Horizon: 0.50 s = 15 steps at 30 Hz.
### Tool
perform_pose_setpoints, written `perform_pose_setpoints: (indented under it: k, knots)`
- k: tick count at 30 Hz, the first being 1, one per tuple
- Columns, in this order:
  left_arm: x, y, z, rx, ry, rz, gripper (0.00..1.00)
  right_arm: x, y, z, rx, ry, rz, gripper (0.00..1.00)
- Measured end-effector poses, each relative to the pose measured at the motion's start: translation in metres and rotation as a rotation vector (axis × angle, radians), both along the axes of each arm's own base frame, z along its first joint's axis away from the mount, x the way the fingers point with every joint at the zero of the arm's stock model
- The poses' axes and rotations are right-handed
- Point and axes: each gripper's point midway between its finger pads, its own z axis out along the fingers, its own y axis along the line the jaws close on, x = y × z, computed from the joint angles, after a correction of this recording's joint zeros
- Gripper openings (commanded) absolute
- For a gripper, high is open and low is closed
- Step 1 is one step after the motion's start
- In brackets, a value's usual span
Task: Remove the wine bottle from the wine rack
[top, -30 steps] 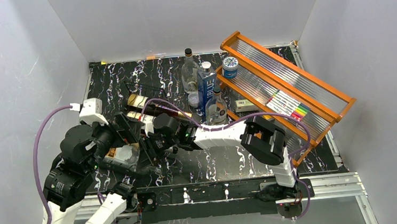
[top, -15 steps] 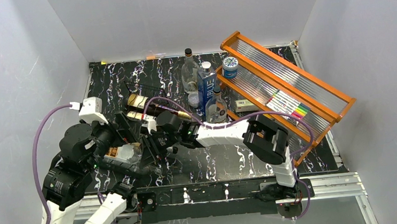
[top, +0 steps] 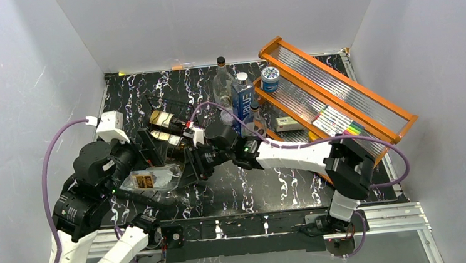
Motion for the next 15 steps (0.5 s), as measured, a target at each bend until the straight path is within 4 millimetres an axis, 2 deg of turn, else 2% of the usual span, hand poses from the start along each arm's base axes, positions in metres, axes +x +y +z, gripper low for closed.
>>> perform_pose_setpoints:
  k: [7,15]
  knots:
    - [0.001,-0.004,0.000,-0.012,0.008,-0.013,0.98,0.003,-0.020,0.012,-0.009,0.001,-0.047,0.00]
    - [0.005,-0.013,-0.001,-0.030,0.023,-0.039,0.98,0.005,-0.025,0.010,-0.011,0.077,-0.070,0.00]
